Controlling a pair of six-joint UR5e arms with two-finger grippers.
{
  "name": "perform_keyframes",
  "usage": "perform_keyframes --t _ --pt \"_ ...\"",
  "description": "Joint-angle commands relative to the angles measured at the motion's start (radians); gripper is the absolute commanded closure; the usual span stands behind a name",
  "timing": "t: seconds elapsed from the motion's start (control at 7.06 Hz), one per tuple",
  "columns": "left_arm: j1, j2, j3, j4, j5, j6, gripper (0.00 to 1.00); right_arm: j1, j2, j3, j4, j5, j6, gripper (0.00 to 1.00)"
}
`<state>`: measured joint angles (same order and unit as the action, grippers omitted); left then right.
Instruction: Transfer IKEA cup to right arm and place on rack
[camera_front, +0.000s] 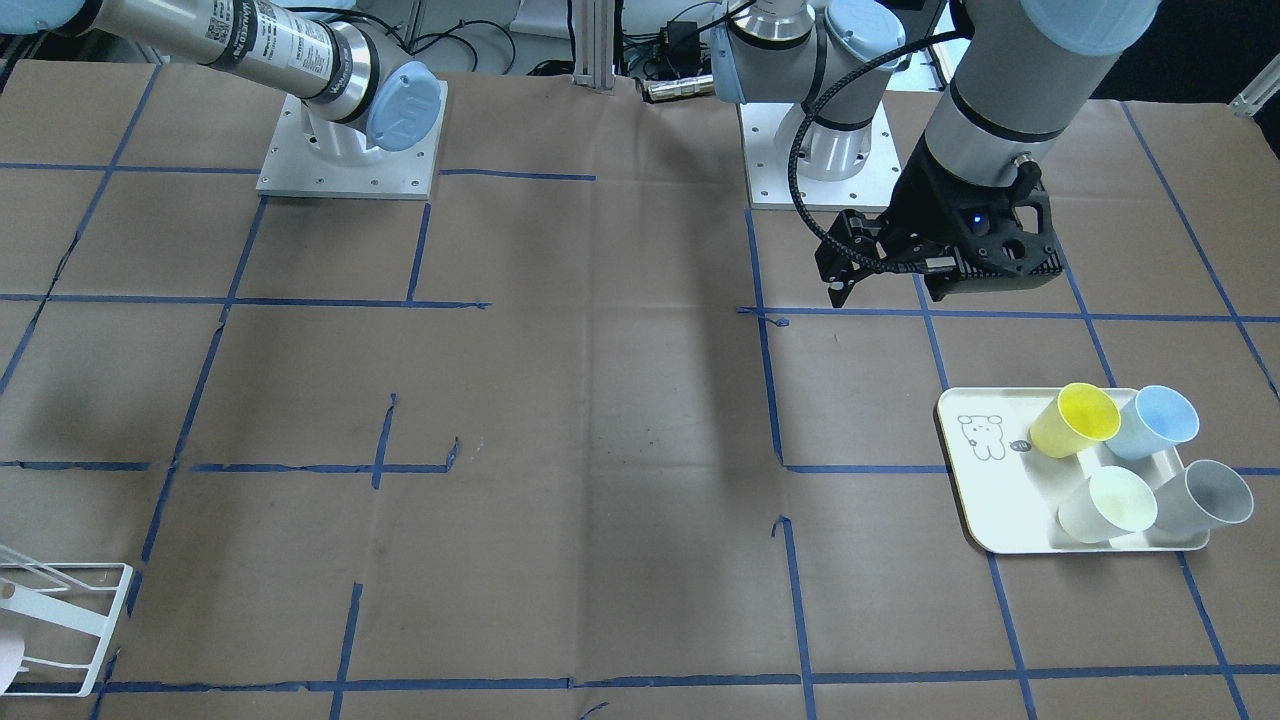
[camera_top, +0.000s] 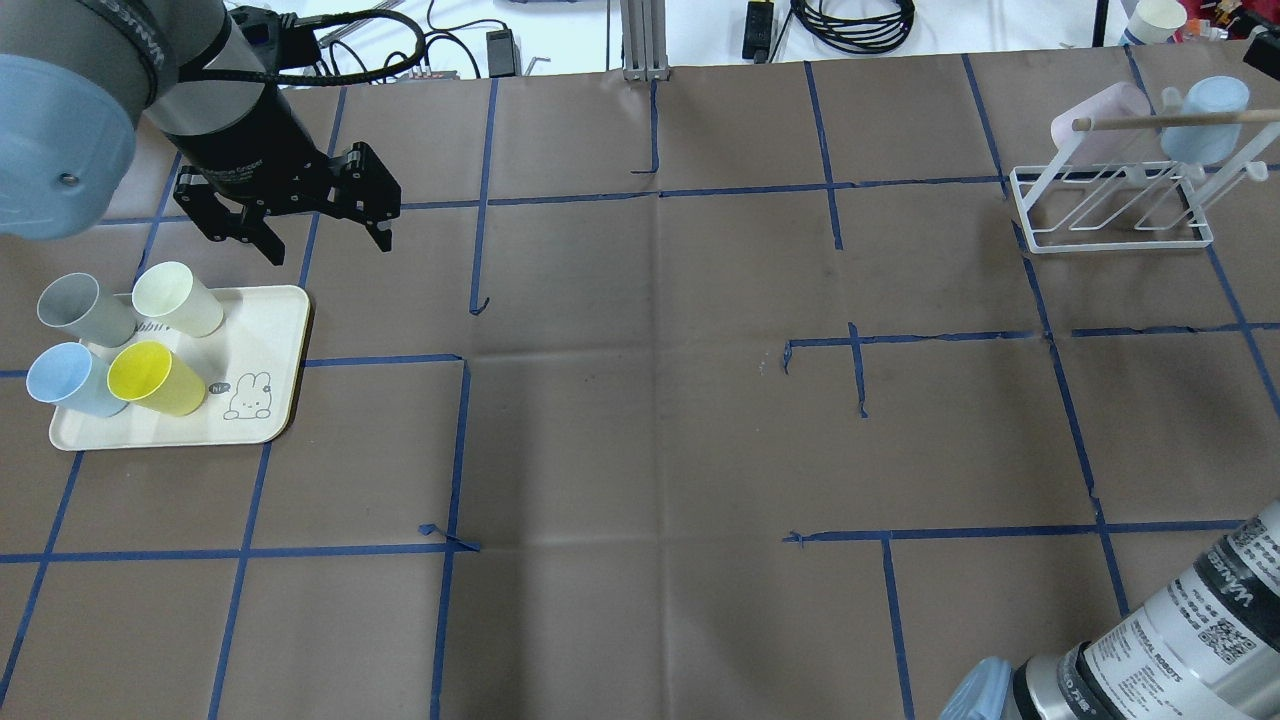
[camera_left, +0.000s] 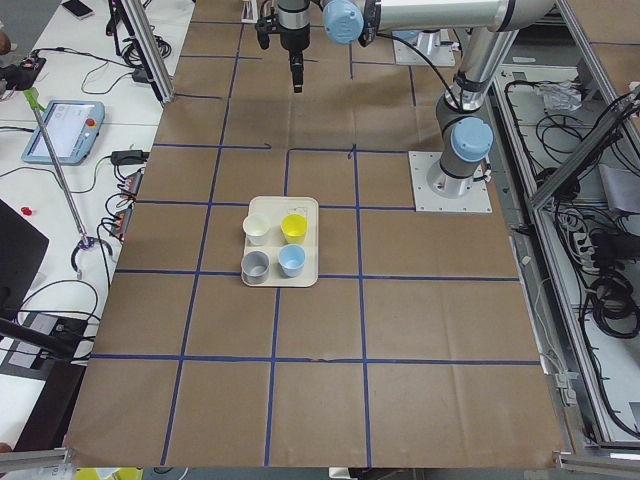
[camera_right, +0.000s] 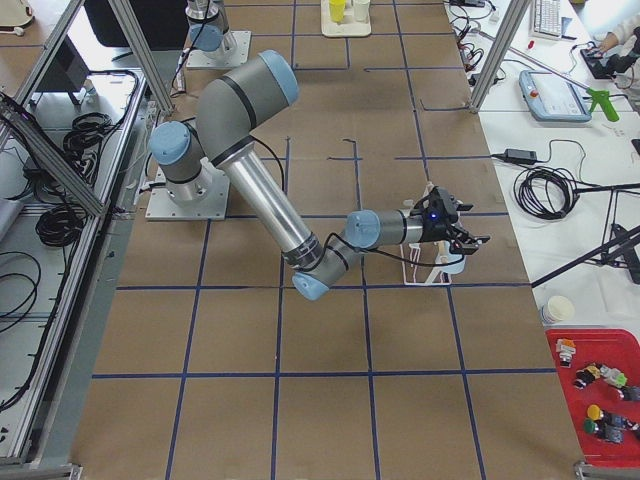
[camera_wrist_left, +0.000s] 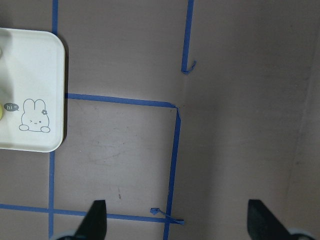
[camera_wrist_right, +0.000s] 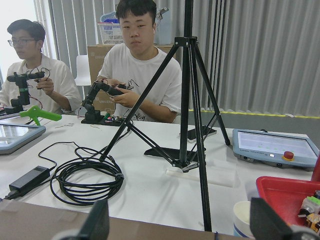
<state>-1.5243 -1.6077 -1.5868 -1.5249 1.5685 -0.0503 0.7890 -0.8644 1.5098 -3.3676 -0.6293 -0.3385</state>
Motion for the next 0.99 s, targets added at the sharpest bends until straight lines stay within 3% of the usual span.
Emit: perform_keyframes --t 0.0,0.43,0.85 --pt "0.001 0.000 0.001 -0.001 0.001 0.006 0.01 0.001 -0.127 0.049 0.234 -0.025 -0.098 0.00" --pt "0.001 0.000 0.002 -0.001 0.002 0.006 0.01 0.007 -0.341 0.090 0.726 -0.165 -0.267 0.00" --pt "0.001 0.000 0.002 -0.001 0.001 0.006 0.01 0.073 -0.500 0.090 1.128 -0.431 -0.310 0.00"
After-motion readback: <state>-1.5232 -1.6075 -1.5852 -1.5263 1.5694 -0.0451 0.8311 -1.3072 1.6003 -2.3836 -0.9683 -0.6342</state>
